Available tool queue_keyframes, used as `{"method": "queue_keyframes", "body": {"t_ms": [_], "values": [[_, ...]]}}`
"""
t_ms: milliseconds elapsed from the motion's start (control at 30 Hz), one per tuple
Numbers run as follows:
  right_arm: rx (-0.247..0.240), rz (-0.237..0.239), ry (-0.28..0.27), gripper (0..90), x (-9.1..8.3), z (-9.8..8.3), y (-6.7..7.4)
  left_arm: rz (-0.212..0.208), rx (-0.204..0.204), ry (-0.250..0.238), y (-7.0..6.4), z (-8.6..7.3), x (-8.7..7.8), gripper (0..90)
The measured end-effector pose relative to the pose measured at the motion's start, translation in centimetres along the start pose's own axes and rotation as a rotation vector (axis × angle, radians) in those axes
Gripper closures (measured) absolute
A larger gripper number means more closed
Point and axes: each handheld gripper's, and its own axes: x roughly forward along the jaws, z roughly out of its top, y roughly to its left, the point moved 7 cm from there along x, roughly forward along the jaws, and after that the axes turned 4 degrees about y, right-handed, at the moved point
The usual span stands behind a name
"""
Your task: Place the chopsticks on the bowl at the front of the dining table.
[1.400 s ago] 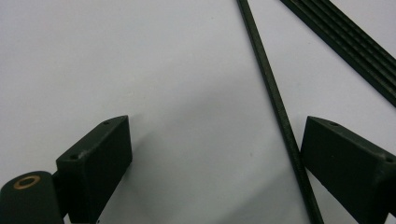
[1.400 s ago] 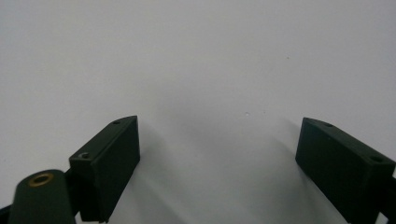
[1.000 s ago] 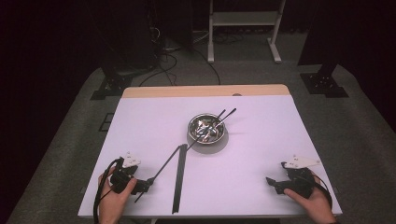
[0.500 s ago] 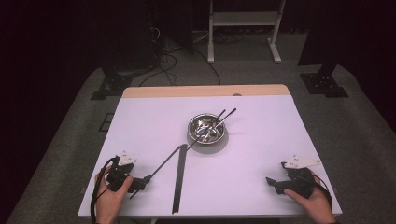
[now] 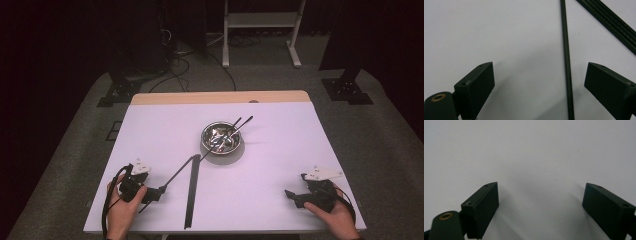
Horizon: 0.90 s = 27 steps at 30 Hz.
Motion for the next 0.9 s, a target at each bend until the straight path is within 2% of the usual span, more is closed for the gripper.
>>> {"method": "queue_keyframes", "body": {"t_ms": [200, 467, 900], "values": [[0.000, 0.000, -0.001, 12.0, 0.0, 0.0, 0.0, -0.014, 0.017, -0.009, -0.7, 1.2, 0.6, 8.5], [0.000, 0.001, -0.001, 11.9, 0.0, 0.0, 0.0, -0.021, 0.029, -0.002, -0.9, 2.3, 1.6, 8.5], [0.000, 0.000, 0.000, 12.0, 0.0, 0.0, 0.0, -0.026, 0.049, 0.029, -1.4, 2.8, 3.0, 8.5]]}}
